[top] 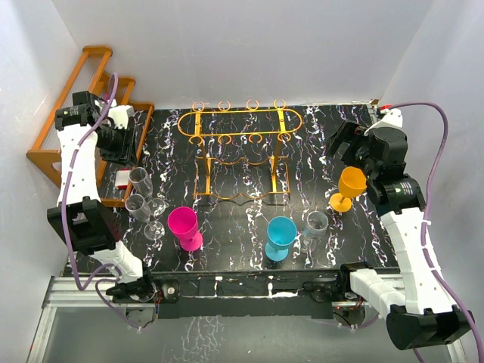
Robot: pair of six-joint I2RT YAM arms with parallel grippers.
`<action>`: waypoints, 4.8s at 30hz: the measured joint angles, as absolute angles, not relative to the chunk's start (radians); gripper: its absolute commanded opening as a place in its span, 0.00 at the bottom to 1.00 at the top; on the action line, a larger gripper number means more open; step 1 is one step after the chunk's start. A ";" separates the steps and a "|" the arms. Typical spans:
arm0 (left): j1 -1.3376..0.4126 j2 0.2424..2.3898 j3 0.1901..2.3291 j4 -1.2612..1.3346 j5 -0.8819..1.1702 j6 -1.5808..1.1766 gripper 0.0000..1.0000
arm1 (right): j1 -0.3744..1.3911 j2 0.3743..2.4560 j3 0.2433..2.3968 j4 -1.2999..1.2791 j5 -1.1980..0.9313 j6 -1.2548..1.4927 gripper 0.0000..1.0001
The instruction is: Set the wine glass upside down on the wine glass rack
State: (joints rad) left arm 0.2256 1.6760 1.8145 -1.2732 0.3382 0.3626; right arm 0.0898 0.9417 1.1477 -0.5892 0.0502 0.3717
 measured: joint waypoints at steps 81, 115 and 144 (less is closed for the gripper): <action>0.226 1.580 1.687 -1.256 0.269 0.432 0.42 | 0.090 0.939 1.098 -0.574 0.025 0.373 0.98; 0.168 1.512 2.065 -1.118 0.186 0.436 0.00 | 0.090 0.922 1.104 -0.595 0.054 0.344 0.98; 0.153 0.977 1.073 1.000 0.490 -0.408 0.00 | 0.453 1.373 1.511 0.260 -0.513 0.797 0.87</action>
State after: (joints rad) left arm 0.1528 0.9768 1.0729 1.0004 0.4896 -0.4084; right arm 0.4526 1.3727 1.5112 0.2596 -0.5133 0.7971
